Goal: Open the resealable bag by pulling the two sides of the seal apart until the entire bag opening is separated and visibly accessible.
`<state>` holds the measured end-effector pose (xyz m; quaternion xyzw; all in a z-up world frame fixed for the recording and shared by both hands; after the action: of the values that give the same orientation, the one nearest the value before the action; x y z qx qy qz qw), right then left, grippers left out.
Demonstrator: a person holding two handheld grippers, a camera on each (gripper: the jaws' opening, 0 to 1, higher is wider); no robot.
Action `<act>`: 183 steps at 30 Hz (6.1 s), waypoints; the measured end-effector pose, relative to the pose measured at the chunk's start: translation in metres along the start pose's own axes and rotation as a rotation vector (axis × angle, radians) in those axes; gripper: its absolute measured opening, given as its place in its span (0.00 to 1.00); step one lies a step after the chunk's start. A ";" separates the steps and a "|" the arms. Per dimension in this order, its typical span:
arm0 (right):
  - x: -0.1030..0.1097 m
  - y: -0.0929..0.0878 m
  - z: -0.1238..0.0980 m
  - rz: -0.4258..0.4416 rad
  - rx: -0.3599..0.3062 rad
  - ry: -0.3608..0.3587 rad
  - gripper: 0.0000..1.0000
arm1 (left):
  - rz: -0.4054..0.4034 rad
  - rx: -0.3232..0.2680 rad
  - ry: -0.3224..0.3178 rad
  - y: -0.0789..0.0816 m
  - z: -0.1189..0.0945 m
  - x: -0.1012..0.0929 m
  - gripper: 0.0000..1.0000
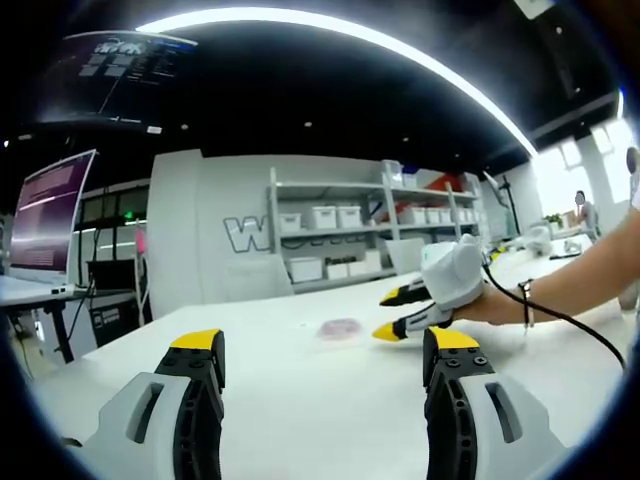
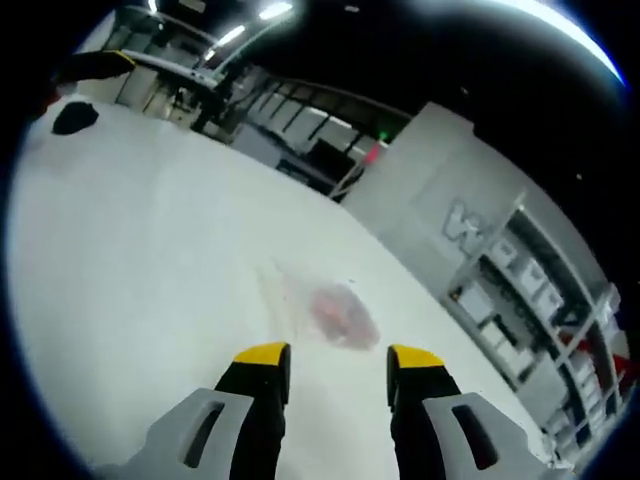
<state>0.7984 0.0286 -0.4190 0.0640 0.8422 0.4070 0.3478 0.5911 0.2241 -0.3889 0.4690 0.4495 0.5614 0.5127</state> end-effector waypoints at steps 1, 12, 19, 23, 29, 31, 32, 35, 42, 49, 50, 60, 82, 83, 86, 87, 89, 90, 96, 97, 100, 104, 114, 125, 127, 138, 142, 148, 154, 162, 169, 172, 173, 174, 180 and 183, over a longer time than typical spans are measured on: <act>0.000 0.000 0.000 -0.007 0.004 0.000 0.37 | 0.000 0.000 0.000 0.000 0.000 0.000 0.81; -0.001 0.001 0.002 -0.053 0.016 0.012 0.36 | -0.002 -0.001 -0.001 0.000 0.001 -0.002 0.81; -0.002 0.000 0.002 -0.065 0.027 0.013 0.36 | -0.006 -0.004 -0.002 0.000 0.000 -0.001 0.81; -0.002 0.002 0.004 -0.082 0.036 0.015 0.35 | -0.007 -0.006 -0.001 0.000 -0.001 0.000 0.81; -0.001 0.005 0.005 -0.111 0.043 0.020 0.35 | -0.007 -0.011 0.001 0.002 0.000 0.002 0.81; -0.001 0.005 0.006 -0.115 0.046 0.023 0.35 | -0.006 -0.011 0.001 0.002 0.000 0.002 0.81; -0.001 0.005 0.005 -0.117 0.047 0.024 0.35 | -0.006 -0.011 0.000 0.002 0.000 0.002 0.81; 0.000 0.006 0.005 -0.121 0.045 0.026 0.35 | -0.005 -0.012 -0.001 0.002 0.000 0.001 0.81; 0.003 0.003 0.005 -0.117 0.052 0.035 0.35 | -0.004 -0.014 -0.001 0.003 0.000 0.001 0.81; 0.005 0.004 0.006 -0.133 0.053 0.035 0.34 | -0.001 -0.013 -0.001 0.003 0.001 0.001 0.81; 0.006 0.004 0.006 -0.133 0.055 0.037 0.34 | -0.002 -0.012 -0.001 0.003 0.000 0.001 0.81; 0.006 0.004 0.008 -0.157 0.059 0.037 0.32 | -0.002 -0.012 0.000 0.003 0.000 0.001 0.81; 0.007 0.005 0.023 -0.181 0.064 0.059 0.27 | 0.001 -0.017 0.007 0.006 -0.001 0.005 0.81; 0.007 0.005 0.024 -0.181 0.064 0.060 0.27 | 0.002 -0.018 0.007 0.007 -0.001 0.005 0.81; 0.006 0.005 0.026 -0.180 0.068 0.057 0.27 | 0.002 -0.019 0.008 0.007 -0.001 0.006 0.81; 0.006 0.006 0.026 -0.181 0.065 0.055 0.26 | 0.002 -0.019 0.009 0.007 -0.001 0.007 0.81; 0.006 0.006 0.026 -0.183 0.063 0.051 0.26 | 0.002 -0.018 0.010 0.007 -0.001 0.007 0.81; 0.006 0.006 0.026 -0.184 0.063 0.050 0.26 | 0.002 -0.018 0.010 0.007 -0.001 0.007 0.81; 0.005 0.005 0.029 -0.184 0.071 0.049 0.25 | 0.004 -0.018 0.013 0.007 -0.001 0.008 0.81; 0.005 0.005 0.029 -0.184 0.070 0.050 0.25 | 0.004 -0.019 0.015 0.007 0.000 0.009 0.81; 0.005 0.005 0.031 -0.188 0.070 0.050 0.24 | 0.002 -0.017 0.019 0.007 0.000 0.011 0.81; 0.005 0.006 0.032 -0.184 0.068 0.051 0.23 | 0.003 -0.019 0.017 0.006 0.000 0.010 0.81; 0.006 0.005 0.036 -0.180 0.070 0.066 0.19 | 0.003 -0.018 0.015 0.006 0.000 0.010 0.81; 0.004 0.002 0.037 -0.174 0.081 0.065 0.15 | 0.005 -0.018 0.019 0.005 0.000 0.011 0.81; 0.005 0.002 0.037 -0.175 0.082 0.069 0.13 | 0.004 -0.017 0.019 0.005 0.000 0.011 0.81; 0.006 0.002 0.039 -0.173 0.080 0.076 0.10 | 0.006 -0.017 0.019 0.005 0.000 0.011 0.81; 0.005 0.001 0.042 -0.164 0.087 0.083 0.05 | 0.006 -0.016 0.020 0.006 0.000 0.011 0.81; 0.004 0.001 0.043 -0.166 0.085 0.088 0.00 | 0.006 -0.018 0.018 0.006 0.000 0.010 0.81; 0.004 0.002 0.044 -0.178 0.076 0.088 0.00 | 0.010 -0.020 0.018 0.007 -0.001 0.011 0.81; 0.004 0.006 0.038 -0.176 0.048 0.070 0.00 | 0.011 -0.020 0.018 0.007 -0.001 0.012 0.81; 0.002 0.010 0.032 -0.147 0.024 0.053 0.00 | 0.012 -0.023 0.017 0.008 -0.001 0.013 0.81; 0.001 0.012 0.031 -0.136 0.015 0.047 0.00 | 0.012 -0.023 0.016 0.009 -0.001 0.012 0.81; 0.001 0.012 0.030 -0.133 0.013 0.047 0.00 | 0.013 -0.024 0.016 0.010 0.000 0.012 0.81; 0.001 0.012 0.030 -0.125 0.009 0.046 0.00 | 0.013 -0.025 0.016 0.010 0.000 0.012 0.81; -0.001 0.016 0.026 -0.104 -0.017 0.032 0.00 | 0.014 -0.023 0.011 0.009 0.001 0.012 0.81; -0.005 0.019 0.027 -0.100 -0.031 0.024 0.00 | 0.013 -0.024 0.012 0.010 0.002 0.012 0.81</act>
<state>0.8162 0.0567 -0.4136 0.0116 0.8420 0.4028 0.3587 0.5909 0.2357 -0.3785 0.4627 0.4426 0.5728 0.5118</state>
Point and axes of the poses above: the point that each gripper's makers call its tool centre point, and the gripper's own axes: z roughly forward along the fingers, x roughly to its left, y roughly out of its top, the point moved 8 cm from there along -z, roughly backward along the fingers, and after that the axes turned 15 degrees about y, right-handed, at the moved point
